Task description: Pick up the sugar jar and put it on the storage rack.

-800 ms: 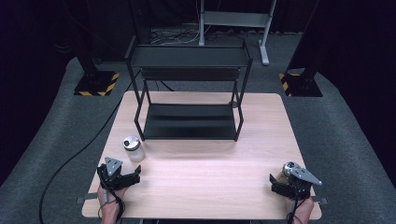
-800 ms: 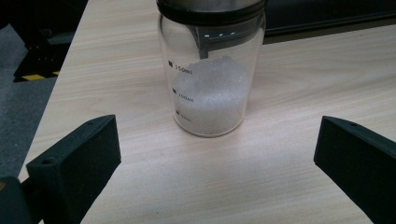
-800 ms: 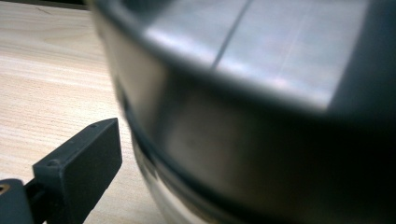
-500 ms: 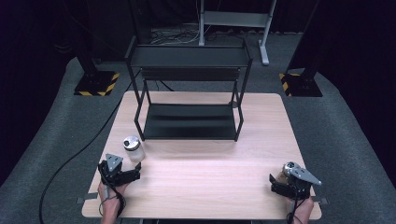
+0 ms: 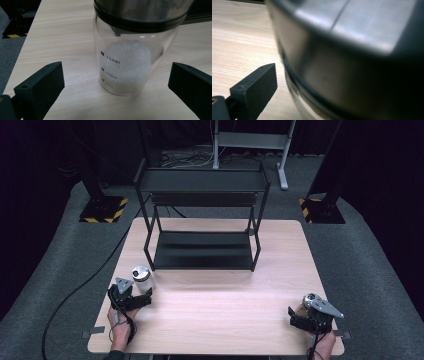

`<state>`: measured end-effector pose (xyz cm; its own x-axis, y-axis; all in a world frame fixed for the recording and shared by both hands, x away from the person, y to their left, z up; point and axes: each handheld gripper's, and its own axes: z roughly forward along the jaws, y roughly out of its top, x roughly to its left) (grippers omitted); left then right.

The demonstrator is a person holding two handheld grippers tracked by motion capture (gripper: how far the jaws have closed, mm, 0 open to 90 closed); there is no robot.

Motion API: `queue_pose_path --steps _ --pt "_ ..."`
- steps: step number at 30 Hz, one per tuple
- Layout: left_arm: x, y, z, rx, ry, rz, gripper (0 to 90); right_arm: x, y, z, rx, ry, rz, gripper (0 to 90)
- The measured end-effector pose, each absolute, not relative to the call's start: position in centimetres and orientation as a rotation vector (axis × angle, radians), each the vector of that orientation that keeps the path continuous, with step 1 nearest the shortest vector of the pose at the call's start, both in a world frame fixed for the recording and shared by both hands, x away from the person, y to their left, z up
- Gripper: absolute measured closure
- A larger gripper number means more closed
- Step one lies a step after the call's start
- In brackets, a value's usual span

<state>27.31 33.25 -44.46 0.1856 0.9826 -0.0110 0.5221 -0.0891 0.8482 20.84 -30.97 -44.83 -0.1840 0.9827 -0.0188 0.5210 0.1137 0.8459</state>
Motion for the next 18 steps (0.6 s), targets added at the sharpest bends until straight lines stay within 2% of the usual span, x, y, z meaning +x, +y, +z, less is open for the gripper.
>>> queue_pose_path --steps 18 --pt "29.1 31.2 -44.2 1.732 1.445 0.826 0.4 20.9 -30.9 -44.8 1.465 1.785 0.964 0.7"
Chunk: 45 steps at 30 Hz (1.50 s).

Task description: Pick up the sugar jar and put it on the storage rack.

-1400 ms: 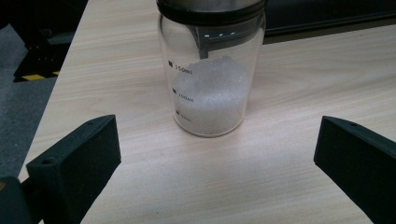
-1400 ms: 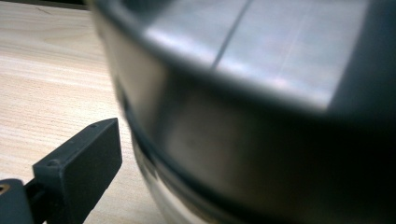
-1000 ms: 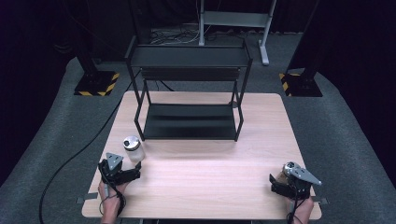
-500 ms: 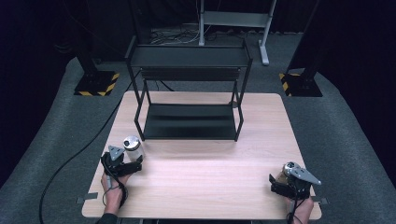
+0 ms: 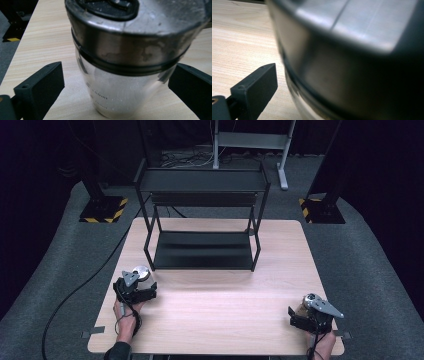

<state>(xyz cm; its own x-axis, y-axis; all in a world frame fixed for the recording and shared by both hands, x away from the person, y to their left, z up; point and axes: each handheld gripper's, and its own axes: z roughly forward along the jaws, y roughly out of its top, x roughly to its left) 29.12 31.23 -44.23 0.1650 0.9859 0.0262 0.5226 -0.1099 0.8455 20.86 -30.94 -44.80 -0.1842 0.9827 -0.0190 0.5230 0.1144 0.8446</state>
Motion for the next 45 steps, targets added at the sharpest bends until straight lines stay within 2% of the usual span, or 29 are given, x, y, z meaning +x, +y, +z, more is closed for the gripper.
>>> queue_pose_path --steps 7,14,45 --pt "28.9 31.2 -44.6 1.723 1.42 0.834 18.2 20.9 -31.0 -44.8 1.467 1.788 0.964 1.1" --pt "29.2 32.1 -45.2 1.696 1.42 0.777 27.4 20.9 -31.0 -44.8 1.467 1.787 0.963 1.3" --pt "28.9 31.7 -44.9 1.7 1.389 0.776 29.8 20.9 -31.0 -44.8 1.462 1.792 0.965 1.4"
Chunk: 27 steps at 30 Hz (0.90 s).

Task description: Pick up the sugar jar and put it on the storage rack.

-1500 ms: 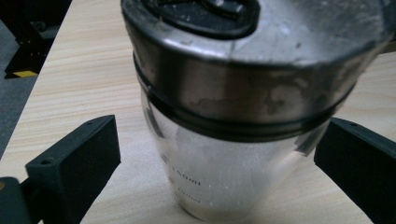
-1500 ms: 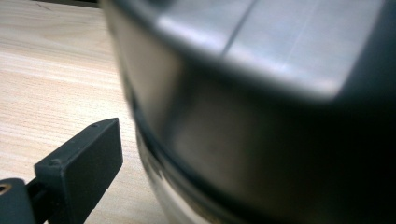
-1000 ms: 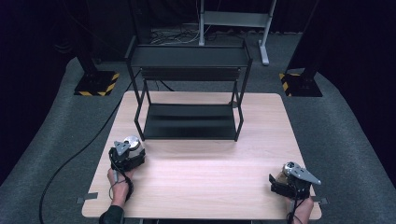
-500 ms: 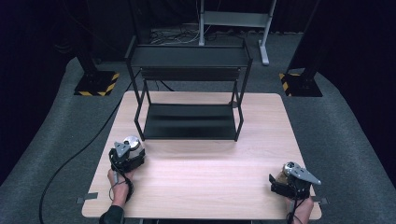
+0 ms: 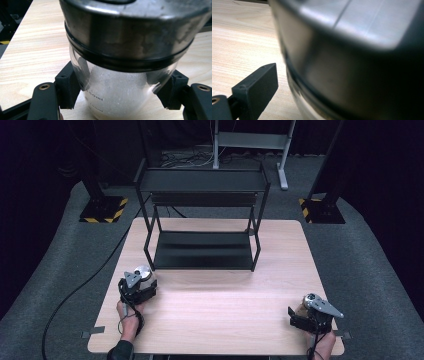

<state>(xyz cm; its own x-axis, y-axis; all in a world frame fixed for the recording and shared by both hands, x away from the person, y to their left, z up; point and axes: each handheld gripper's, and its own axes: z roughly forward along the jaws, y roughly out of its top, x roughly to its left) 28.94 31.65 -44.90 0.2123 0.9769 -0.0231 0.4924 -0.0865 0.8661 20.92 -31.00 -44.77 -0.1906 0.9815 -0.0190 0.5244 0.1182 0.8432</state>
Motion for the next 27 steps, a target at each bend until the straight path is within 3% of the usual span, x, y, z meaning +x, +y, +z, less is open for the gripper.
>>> queue_pose_path --steps 27 --pt "29.8 30.5 -43.6 1.745 1.325 0.776 29.8 20.8 -31.0 -44.8 1.461 1.784 0.971 1.3"
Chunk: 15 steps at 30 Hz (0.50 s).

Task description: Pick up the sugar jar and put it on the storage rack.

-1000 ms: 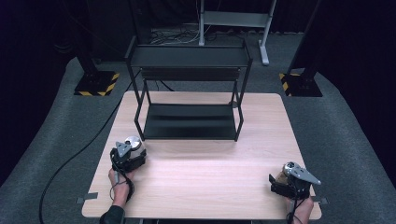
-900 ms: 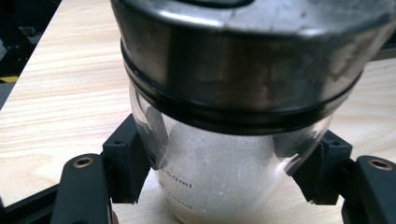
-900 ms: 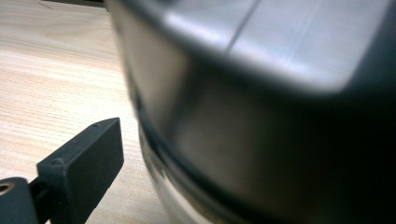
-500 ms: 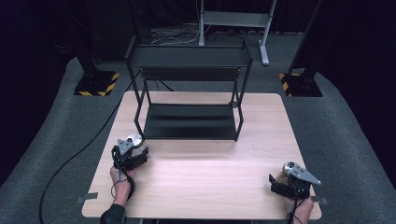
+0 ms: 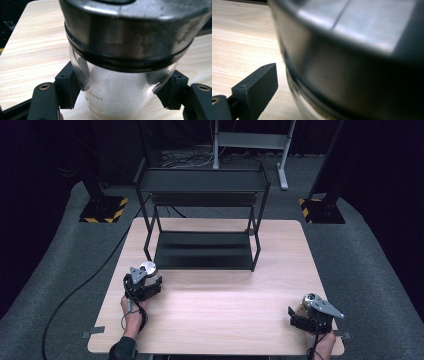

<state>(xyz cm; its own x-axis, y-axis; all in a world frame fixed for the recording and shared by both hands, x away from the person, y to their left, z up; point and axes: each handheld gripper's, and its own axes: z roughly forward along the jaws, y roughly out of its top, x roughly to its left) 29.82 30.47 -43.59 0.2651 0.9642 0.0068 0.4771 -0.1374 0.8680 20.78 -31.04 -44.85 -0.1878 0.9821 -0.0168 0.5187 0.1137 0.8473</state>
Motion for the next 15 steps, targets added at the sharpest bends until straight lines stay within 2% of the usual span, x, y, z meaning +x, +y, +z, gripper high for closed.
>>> queue_pose_path --steps 15 --pt "30.39 29.86 -43.37 1.764 1.308 0.765 29.8 20.77 -31.0 -44.85 1.459 1.784 0.97 1.2"
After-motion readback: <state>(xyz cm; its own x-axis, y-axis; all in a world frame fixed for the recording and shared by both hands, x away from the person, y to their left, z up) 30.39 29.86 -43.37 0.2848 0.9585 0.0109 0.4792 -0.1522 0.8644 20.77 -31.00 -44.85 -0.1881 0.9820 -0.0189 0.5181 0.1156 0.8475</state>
